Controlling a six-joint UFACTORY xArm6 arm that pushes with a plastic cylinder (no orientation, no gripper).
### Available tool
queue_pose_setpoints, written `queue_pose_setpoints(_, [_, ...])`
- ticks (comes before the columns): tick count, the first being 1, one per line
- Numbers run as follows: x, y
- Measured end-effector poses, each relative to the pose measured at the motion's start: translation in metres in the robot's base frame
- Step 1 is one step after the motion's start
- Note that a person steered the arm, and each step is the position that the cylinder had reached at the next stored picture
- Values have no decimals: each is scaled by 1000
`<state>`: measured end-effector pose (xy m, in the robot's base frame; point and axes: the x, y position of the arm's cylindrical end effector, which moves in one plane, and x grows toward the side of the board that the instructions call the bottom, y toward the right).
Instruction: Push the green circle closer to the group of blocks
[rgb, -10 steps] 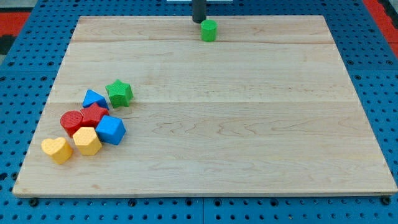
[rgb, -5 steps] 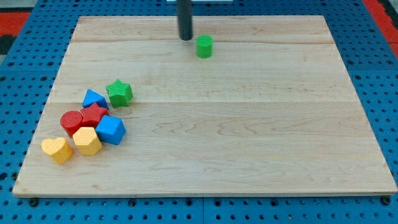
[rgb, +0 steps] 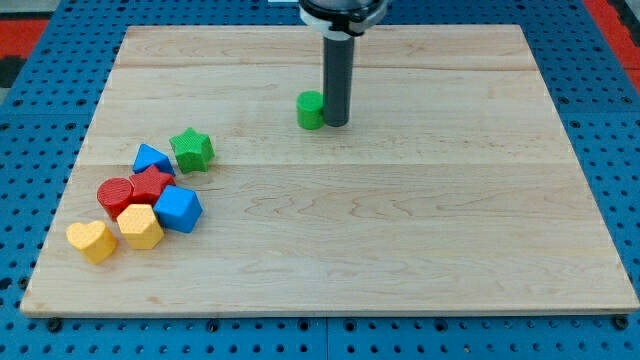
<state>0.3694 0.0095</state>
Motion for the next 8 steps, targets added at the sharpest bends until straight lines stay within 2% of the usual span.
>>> queue_pose_setpoints(2, [-34, -7])
queue_pose_setpoints(3, [-45, -48])
queue_pose_setpoints(4, [-44, -115])
queue_pose_setpoints(5, [-48, -132])
queue_pose_setpoints(6, [-14, -161])
queue_pose_setpoints(7, [31, -163])
queue_pose_setpoints(8, [45, -166])
